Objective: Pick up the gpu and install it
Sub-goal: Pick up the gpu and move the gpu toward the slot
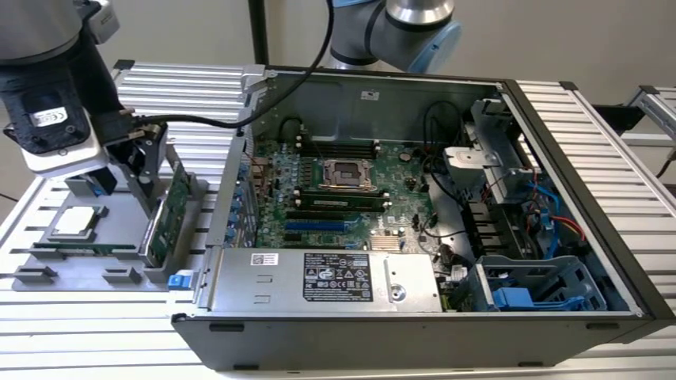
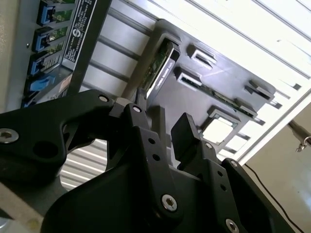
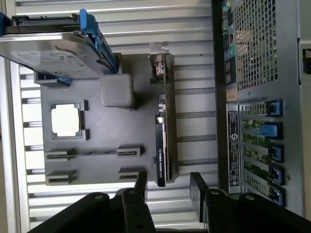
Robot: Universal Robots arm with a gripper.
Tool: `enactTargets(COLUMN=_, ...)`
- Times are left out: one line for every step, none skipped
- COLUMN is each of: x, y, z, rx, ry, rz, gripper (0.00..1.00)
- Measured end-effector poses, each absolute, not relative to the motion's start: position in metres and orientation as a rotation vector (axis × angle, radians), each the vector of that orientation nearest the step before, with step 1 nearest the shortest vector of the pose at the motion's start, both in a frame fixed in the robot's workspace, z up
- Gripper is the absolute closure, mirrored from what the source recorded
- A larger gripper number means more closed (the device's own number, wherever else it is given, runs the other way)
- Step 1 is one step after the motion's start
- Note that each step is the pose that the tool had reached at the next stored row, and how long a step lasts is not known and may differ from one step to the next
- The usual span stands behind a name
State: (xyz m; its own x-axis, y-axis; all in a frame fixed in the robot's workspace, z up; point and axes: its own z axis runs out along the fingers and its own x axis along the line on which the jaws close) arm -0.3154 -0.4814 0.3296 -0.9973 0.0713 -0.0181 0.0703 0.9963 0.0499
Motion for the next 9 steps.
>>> enactTargets(x=-0.3154, y=-0.4814, z=0.3289, rx=0.111, ry=3.119, rz=0.077, gripper=0.00)
enactTargets(x=-0.3154, y=-0.4814, z=0.3283, rx=0.111, ry=3.119, rz=0.077, gripper=0.00)
enactTargets(x=-0.3154, y=-0.4814, z=0.3275, rx=0.110, ry=3.119, rz=0.077, gripper=0.00)
enactTargets(x=-0.3153, y=-0.4815, z=0.3268, rx=0.110, ry=3.119, rz=0.077, gripper=0.00)
enactTargets(x=-0.3153, y=-0.4815, z=0.3261, rx=0.110, ry=3.119, rz=0.077, gripper=0.00)
enactTargets(x=-0.3153, y=-0.4815, z=0.3255, rx=0.110, ry=3.119, rz=0.077, gripper=0.00)
enactTargets(x=-0.3153, y=-0.4815, z=0.3247, rx=0.110, ry=3.119, rz=0.077, gripper=0.00)
enactTargets(x=-0.3153, y=-0.4815, z=0.3241, rx=0.110, ry=3.119, rz=0.077, gripper=0.00)
enactTargets(x=-0.3153, y=-0.4814, z=0.3234, rx=0.110, ry=3.119, rz=0.077, gripper=0.00)
